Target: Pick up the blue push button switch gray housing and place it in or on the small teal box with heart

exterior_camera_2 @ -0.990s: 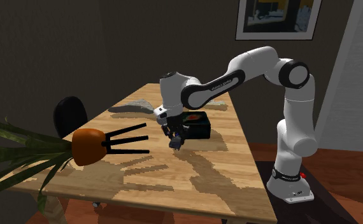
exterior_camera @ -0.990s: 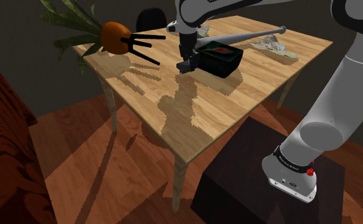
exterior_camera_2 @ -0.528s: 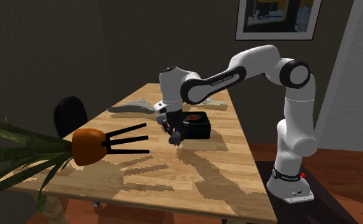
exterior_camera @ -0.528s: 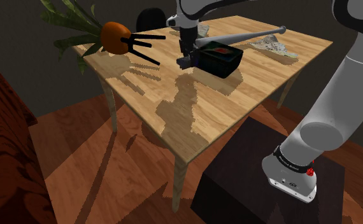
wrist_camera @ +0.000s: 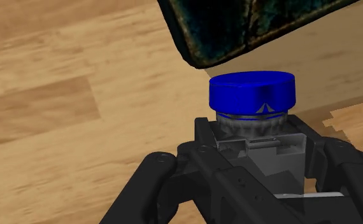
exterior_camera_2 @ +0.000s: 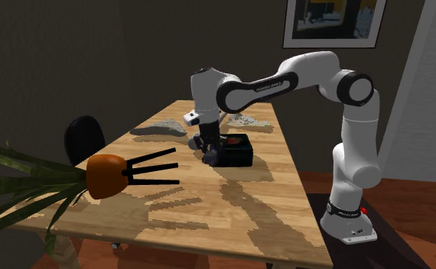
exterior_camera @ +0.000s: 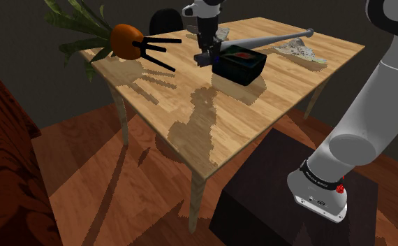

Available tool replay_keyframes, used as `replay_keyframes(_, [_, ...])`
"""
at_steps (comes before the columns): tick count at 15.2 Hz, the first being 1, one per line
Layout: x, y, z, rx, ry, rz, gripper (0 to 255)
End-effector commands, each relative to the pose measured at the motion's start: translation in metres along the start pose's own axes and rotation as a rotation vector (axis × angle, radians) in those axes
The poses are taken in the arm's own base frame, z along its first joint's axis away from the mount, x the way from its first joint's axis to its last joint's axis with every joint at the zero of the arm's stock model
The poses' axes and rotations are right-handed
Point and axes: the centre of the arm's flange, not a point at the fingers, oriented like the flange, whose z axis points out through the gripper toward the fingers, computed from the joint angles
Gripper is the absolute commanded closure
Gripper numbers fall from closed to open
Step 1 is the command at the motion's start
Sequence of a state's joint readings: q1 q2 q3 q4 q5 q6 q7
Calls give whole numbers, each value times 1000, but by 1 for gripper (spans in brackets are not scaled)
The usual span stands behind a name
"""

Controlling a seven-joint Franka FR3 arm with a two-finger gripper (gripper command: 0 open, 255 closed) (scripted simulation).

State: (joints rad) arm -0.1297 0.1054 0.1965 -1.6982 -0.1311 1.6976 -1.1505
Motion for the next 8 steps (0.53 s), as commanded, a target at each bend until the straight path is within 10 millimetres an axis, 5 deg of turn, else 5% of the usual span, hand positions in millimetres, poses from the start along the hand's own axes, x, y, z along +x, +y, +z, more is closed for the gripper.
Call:
replay_keyframes(1, [-3, -1, -11, 0, 0, 0, 255])
replay_keyframes(8, [-8, -3, -47, 0, 0, 0, 255])
